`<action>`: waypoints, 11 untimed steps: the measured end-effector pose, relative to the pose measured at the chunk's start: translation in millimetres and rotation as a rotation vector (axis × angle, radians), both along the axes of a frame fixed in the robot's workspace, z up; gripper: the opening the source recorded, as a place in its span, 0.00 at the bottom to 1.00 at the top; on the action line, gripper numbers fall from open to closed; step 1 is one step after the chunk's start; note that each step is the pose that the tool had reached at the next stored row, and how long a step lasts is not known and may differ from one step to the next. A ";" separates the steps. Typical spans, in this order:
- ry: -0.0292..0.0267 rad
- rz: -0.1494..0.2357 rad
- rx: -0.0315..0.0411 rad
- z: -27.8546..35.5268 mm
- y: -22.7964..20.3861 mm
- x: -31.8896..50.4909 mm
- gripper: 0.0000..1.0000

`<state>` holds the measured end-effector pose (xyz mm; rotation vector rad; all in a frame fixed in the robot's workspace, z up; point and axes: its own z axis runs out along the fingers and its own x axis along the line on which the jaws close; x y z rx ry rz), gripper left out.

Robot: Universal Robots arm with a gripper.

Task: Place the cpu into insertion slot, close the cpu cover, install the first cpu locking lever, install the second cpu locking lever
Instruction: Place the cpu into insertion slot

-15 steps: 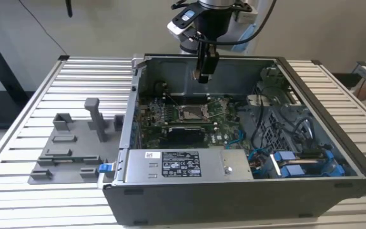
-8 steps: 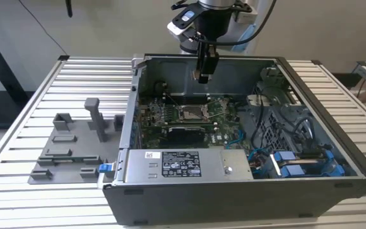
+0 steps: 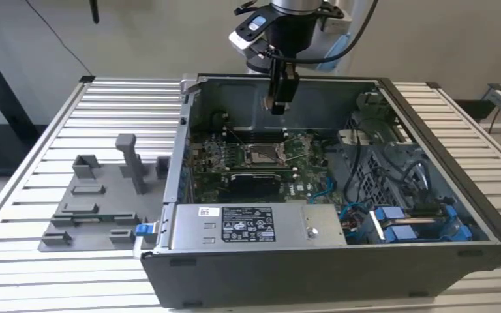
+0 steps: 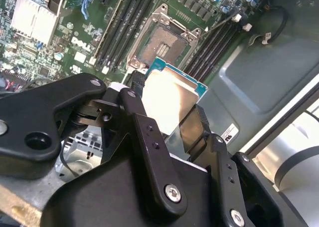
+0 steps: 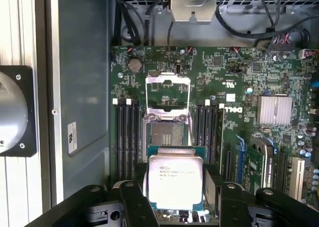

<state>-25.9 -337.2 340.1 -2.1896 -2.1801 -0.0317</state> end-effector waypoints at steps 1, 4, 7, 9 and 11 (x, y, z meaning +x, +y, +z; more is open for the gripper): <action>0.0000 0.000 -0.0001 -0.2 0.2 0.0 0.55; 0.0000 0.000 0.0000 -1.2 0.9 0.0 0.55; 0.0000 0.000 0.0000 -2.7 1.5 0.0 0.55; 0.0000 0.000 0.0000 -3.6 1.8 0.0 0.55; 0.0000 0.000 -0.0001 -4.5 2.1 0.0 0.55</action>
